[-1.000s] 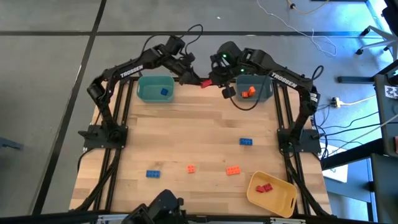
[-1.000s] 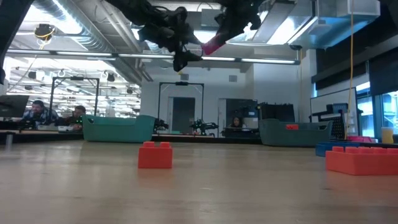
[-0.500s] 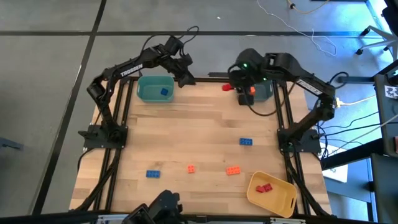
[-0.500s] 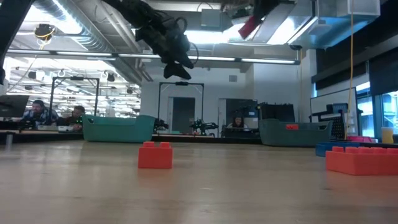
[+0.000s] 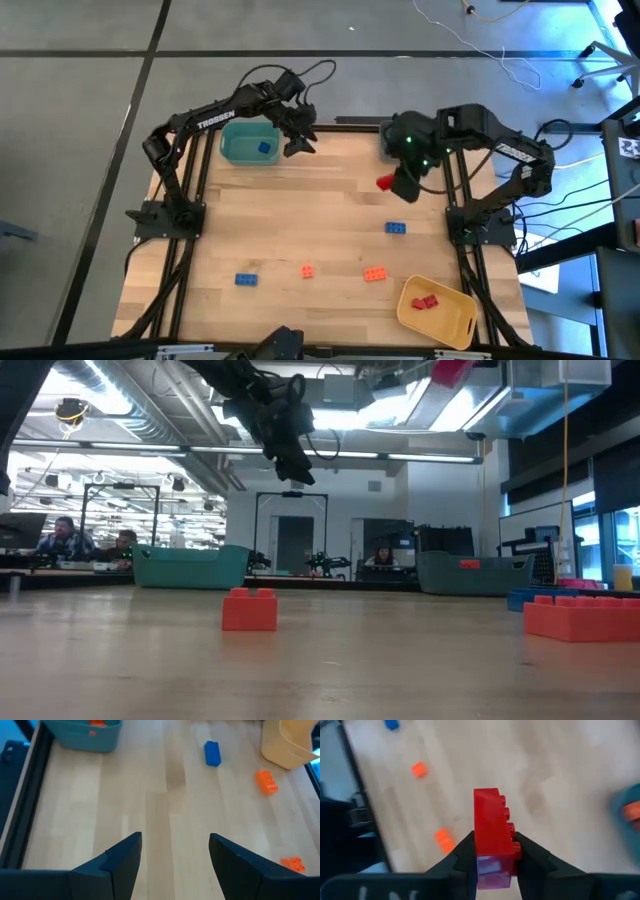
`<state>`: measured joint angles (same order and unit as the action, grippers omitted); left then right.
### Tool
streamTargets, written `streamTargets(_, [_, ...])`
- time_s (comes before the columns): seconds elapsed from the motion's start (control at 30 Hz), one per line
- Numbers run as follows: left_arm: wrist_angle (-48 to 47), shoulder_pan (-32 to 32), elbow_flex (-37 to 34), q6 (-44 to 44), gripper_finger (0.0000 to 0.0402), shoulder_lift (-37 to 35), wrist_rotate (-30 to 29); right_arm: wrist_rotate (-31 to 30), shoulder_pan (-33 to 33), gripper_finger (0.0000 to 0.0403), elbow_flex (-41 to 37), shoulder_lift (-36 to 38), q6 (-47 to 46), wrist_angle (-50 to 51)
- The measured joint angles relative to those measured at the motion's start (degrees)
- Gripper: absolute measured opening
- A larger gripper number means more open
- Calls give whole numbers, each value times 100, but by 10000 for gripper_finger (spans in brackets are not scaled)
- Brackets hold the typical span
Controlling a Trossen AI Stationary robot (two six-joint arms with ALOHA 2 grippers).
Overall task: Sort & place blocks by color
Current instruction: Put the red game piece into the yellow bin
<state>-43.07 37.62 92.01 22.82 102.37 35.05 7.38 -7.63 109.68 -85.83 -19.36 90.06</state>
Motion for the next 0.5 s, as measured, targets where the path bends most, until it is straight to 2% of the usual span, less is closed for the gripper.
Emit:
streamTargets(0.13, [0,-151,0,23,224,0,0,215,592,94,-411,216,-894,-6])
streamTargets(0.33, [-87,-409,0,75,224,0,253,328,1588,94,-1742,817,-2255,-6])
streamTargets(0.5, [-407,-856,0,862,224,0,441,430,2374,94,-2913,1453,-3415,-268])
